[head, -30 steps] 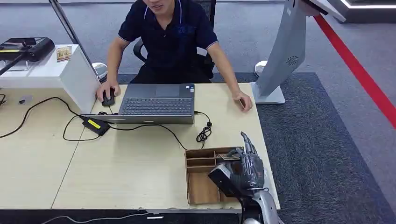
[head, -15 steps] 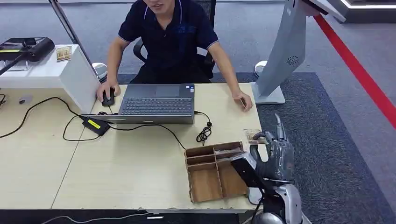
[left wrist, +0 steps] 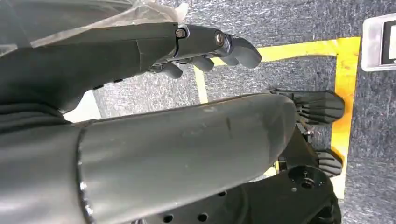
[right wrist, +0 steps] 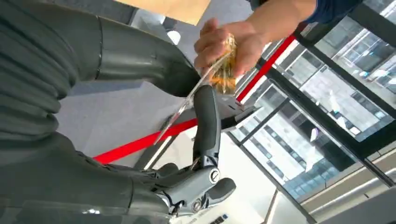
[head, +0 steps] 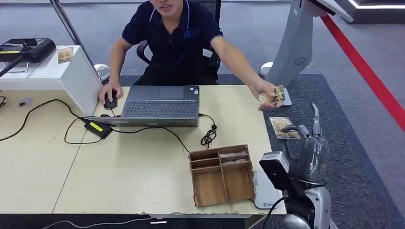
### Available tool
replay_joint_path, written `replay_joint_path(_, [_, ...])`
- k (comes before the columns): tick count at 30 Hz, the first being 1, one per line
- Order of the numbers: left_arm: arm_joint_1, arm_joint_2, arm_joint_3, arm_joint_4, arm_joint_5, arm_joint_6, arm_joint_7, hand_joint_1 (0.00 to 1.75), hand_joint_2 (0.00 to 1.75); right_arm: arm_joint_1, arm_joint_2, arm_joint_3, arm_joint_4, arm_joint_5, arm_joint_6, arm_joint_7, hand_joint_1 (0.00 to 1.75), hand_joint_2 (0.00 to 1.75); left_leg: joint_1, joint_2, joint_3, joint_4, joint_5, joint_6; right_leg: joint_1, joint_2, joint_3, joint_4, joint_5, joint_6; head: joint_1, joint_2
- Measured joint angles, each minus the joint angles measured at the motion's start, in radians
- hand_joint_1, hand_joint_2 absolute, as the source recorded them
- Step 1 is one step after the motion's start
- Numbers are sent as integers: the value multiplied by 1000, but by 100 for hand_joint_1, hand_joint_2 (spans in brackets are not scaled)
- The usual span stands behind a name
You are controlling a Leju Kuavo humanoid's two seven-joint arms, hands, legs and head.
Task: Pass the card to the sensor for recognition and then transmit it.
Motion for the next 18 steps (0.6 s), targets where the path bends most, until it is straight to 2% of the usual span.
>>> replay_joint_path(5, [-5,3,-10,0,-27,-17,0,0,0,-60,63,5,37,-59,2,-101,175,175,0,0,0,0,0,0,0,0,0,0,0,0,0,0])
replay_joint_path(9, [-6,5,-23,0,-44,-25,0,0,0,-108,116,10,96,-71,2,-153,175,175,0,0,0,0,0,0,1,0,0,1,0,0,0,0])
replay_joint_path(18, [-10,9,-42,0,-68,-35,-2,0,0,-191,216,16,227,-96,2,-217,175,175,0,0,0,0,0,0,1,0,0,1,0,0,0,0])
